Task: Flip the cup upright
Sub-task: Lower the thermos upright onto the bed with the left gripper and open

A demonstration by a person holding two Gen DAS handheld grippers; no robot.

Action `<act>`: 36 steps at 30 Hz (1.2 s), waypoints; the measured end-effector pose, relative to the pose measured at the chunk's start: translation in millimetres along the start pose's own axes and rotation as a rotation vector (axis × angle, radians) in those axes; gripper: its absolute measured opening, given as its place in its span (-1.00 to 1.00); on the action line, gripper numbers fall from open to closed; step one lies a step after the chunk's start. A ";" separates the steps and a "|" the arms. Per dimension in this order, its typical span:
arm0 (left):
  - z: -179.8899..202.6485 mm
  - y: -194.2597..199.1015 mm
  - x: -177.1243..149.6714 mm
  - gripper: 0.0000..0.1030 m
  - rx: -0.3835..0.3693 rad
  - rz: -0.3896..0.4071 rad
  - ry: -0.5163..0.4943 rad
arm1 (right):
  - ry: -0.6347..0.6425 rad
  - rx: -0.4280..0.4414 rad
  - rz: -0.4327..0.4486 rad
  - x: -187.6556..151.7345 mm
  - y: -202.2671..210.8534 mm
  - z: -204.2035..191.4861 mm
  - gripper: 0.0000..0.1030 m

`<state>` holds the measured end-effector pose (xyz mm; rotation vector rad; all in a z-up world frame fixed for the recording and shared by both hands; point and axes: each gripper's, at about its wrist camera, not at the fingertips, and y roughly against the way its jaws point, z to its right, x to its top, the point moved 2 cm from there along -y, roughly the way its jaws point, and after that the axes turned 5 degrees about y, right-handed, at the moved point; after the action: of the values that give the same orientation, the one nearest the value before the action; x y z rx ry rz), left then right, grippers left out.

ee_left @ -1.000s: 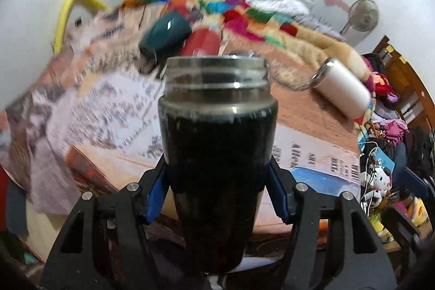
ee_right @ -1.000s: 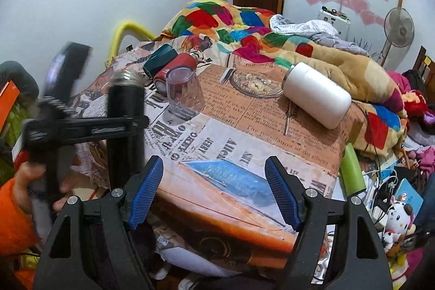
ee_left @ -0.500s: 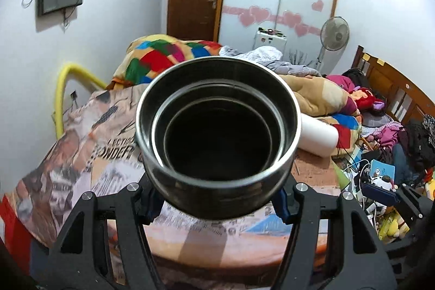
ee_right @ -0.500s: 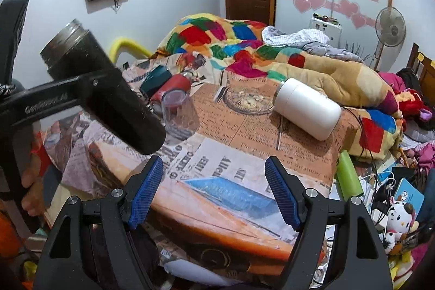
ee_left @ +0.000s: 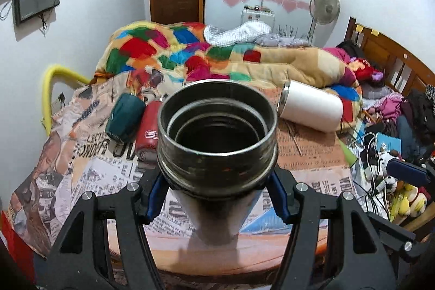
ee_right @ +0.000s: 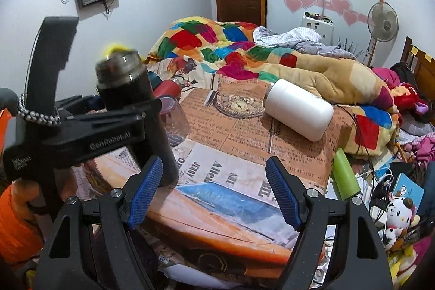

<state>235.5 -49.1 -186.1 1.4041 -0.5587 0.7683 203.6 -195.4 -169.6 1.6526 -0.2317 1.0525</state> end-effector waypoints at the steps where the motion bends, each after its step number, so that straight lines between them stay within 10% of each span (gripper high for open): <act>1: 0.9 1.4 -1.1 0.23 -0.002 0.004 -0.005 | 0.002 -0.005 -0.003 -0.8 -0.6 0.0 0.47; 19: 1.6 66.0 6.2 0.33 -0.088 0.019 -0.036 | -0.069 -0.024 0.074 4.9 39.1 4.6 0.47; 36: -16.8 287.6 3.1 0.67 -0.133 0.505 -0.058 | -0.055 -0.076 0.509 30.3 190.4 -54.0 0.47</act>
<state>18.4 -32.6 2.5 1.1752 -1.0137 1.0700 74.0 -209.1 -17.6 1.5911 -0.7488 1.3542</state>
